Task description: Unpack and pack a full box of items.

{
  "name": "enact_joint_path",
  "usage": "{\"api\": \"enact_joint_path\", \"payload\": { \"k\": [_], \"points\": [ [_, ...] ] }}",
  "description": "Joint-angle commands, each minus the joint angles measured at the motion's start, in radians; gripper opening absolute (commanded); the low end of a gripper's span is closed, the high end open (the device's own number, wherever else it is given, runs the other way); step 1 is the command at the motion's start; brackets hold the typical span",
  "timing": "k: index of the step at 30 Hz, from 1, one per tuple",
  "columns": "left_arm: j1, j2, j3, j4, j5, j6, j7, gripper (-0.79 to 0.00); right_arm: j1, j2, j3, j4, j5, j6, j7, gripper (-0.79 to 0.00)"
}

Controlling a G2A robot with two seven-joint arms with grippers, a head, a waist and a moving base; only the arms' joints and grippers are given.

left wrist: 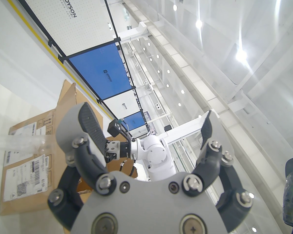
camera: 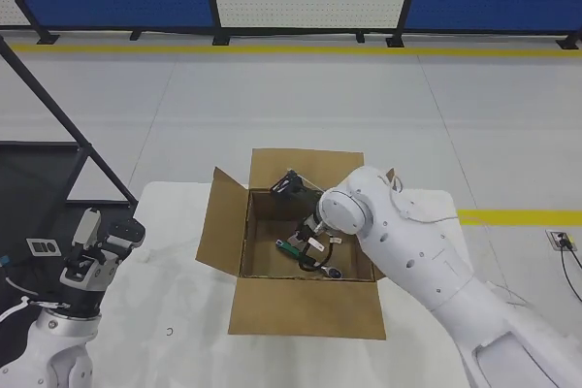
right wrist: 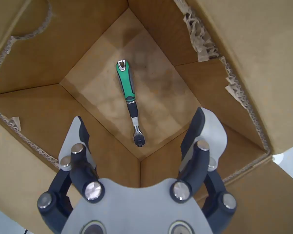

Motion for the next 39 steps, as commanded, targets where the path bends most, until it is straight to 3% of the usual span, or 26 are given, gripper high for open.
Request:
{"api": "enact_joint_path", "payload": {
  "k": [1,20,33,37,39],
  "points": [
    [0.000,0.000,0.000,0.000,0.000,0.000,0.000,0.000,0.002,-0.001,-0.001,0.005,0.000,-0.001,0.003,0.000],
    [0.000,0.000,0.000,0.000,0.000,0.000,0.000,0.000,-0.009,-0.016,-0.032,0.001,-0.018,-0.027,0.013,0.000],
    [0.000,0.000,0.000,0.000,0.000,0.000,0.000,0.000,0.029,-0.150,-0.152,0.273,-0.013,0.009,0.002,0.000],
    [0.000,0.000,0.000,0.000,0.000,0.000,0.000,0.000,0.036,-0.194,-0.174,0.367,-0.010,-0.020,-0.035,-0.089],
    [0.000,0.000,0.000,0.000,0.000,0.000,0.000,0.000,0.042,-0.214,-0.182,0.415,-0.014,-0.029,-0.062,-0.077]
  ]
}}
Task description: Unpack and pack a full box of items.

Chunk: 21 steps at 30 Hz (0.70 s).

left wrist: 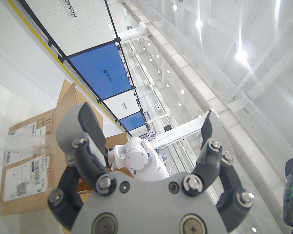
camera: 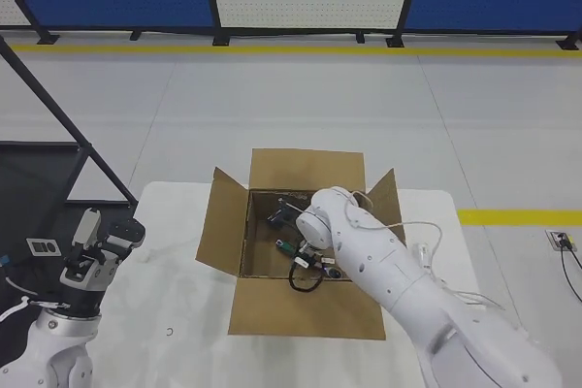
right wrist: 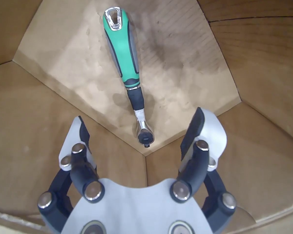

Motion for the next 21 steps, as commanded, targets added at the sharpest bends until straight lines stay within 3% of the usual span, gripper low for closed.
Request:
{"api": "enact_joint_path", "payload": {
  "k": [1,15,21],
  "points": [
    [0.000,0.000,0.000,0.000,0.000,0.000,0.000,0.000,0.003,-0.018,-0.005,0.040,0.001,-0.004,-0.025,-0.089],
    [0.000,0.000,0.000,0.000,0.000,0.000,0.000,0.000,0.023,-0.115,-0.018,0.264,0.000,-0.060,-0.076,-0.342],
    [0.000,0.000,0.000,0.000,0.000,0.000,0.000,0.000,0.016,-0.136,-0.012,0.297,0.007,-0.083,-0.084,-0.323]
  ]
}}
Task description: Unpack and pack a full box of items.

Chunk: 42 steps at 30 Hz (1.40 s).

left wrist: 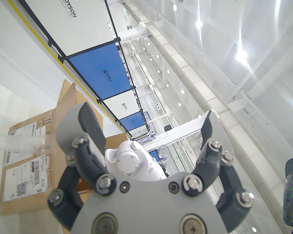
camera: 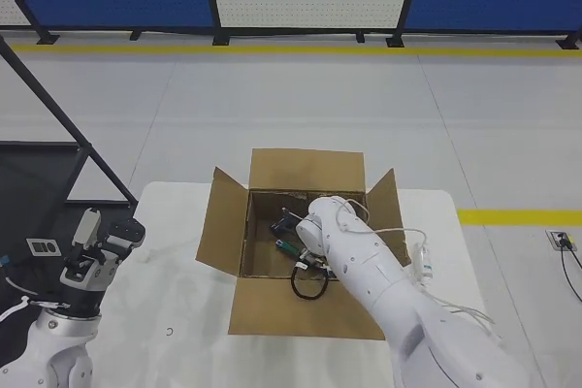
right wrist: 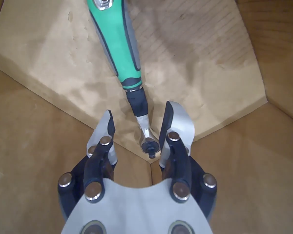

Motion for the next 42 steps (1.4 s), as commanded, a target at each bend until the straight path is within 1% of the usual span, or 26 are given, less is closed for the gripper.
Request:
{"api": "enact_joint_path", "payload": {
  "k": [1,6,7,14,16,19,20,21,23,28,30,32,39,42],
  "points": [
    [0.000,0.000,0.000,0.000,0.000,0.000,0.000,0.000,-0.002,-0.004,0.001,0.005,-0.001,-0.014,-0.008,-0.320],
    [0.000,0.000,0.000,0.000,0.000,0.000,0.000,0.000,-0.005,-0.012,0.003,0.019,-0.009,-0.033,-0.034,-0.292],
    [0.000,0.000,0.000,0.000,0.000,0.000,0.000,0.000,-0.006,-0.013,0.003,0.022,-0.013,-0.028,-0.038,-0.280],
    [0.000,0.000,0.000,0.000,0.000,0.000,0.000,0.000,-0.021,-0.019,0.006,0.032,-0.025,-0.022,-0.052,-0.259],
    [0.000,0.000,0.000,0.000,0.000,0.000,0.000,0.000,-0.021,-0.020,0.007,0.039,-0.030,0.009,-0.061,-0.237],
    [0.000,0.000,0.000,0.000,0.000,0.000,0.000,0.000,-0.022,-0.021,0.009,0.041,-0.038,0.055,-0.072,-0.268],
    [0.000,0.000,0.000,0.000,0.000,0.000,0.000,0.000,-0.021,-0.022,0.010,0.043,-0.041,0.071,-0.075,-0.286],
    [0.000,0.000,0.000,0.000,0.000,0.000,0.000,0.000,-0.023,-0.022,0.010,0.042,-0.044,0.076,-0.075,-0.323],
    [0.000,0.000,0.000,0.000,0.000,0.000,0.000,0.000,-0.024,-0.022,0.010,0.047,-0.048,0.077,-0.067,-0.351],
    [0.000,0.000,0.000,0.000,0.000,0.000,0.000,0.000,-0.028,-0.021,0.016,0.052,-0.050,0.046,-0.050,-0.329],
    [0.000,0.000,0.000,0.000,0.000,0.000,0.000,0.000,-0.030,-0.020,0.018,0.053,-0.052,0.037,-0.048,-0.351],
    [0.000,0.000,0.000,0.000,0.000,0.000,0.000,0.000,-0.033,-0.020,0.020,0.052,-0.052,0.027,-0.046,-0.394],
    [0.000,0.000,0.000,0.000,0.000,0.000,0.000,0.000,-0.037,-0.019,0.026,0.046,-0.054,-0.023,-0.041,-0.409],
    [0.000,0.000,0.000,0.000,0.000,0.000,0.000,0.000,-0.038,-0.020,0.029,0.045,-0.058,0.003,-0.050,-0.406]
  ]
}}
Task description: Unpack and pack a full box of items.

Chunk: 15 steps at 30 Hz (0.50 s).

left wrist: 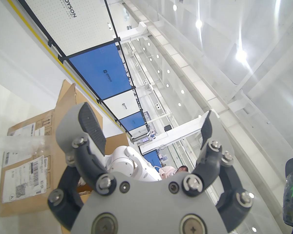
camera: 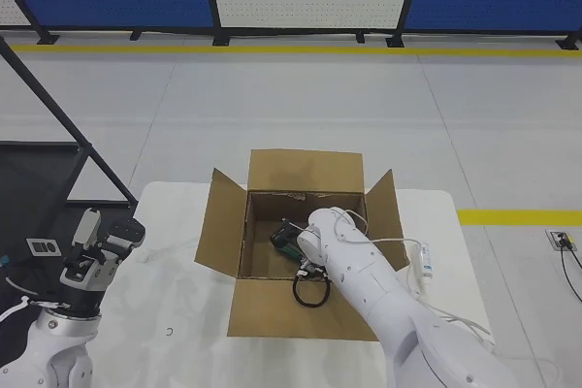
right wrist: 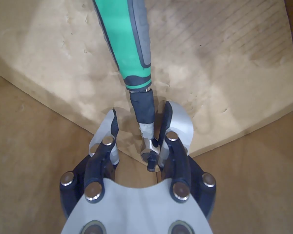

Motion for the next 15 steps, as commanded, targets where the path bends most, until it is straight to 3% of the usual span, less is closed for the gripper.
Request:
{"api": "enact_joint_path", "payload": {
  "k": [1,9,12,14,15],
  "points": [
    [0.000,0.000,0.000,0.000,0.000,0.000,0.000,0.000,-0.002,-0.002,0.001,-0.003,-0.004,0.024,-0.007,-0.409],
    [0.000,0.000,0.000,0.000,0.000,0.000,0.000,0.000,-0.005,-0.003,0.001,-0.005,-0.006,0.028,-0.009,-0.449],
    [0.000,0.000,0.000,0.000,0.000,0.000,0.000,0.000,-0.005,-0.003,0.001,-0.005,-0.006,0.028,-0.009,-0.600],
    [0.000,0.000,0.000,0.000,0.000,0.000,0.000,0.000,-0.005,-0.003,0.001,-0.005,-0.006,0.028,-0.009,-0.760],
    [0.000,0.000,0.000,0.000,0.000,0.000,0.000,0.000,-0.004,-0.003,0.005,-0.005,0.000,0.033,-0.019,-0.785]
  ]
}}
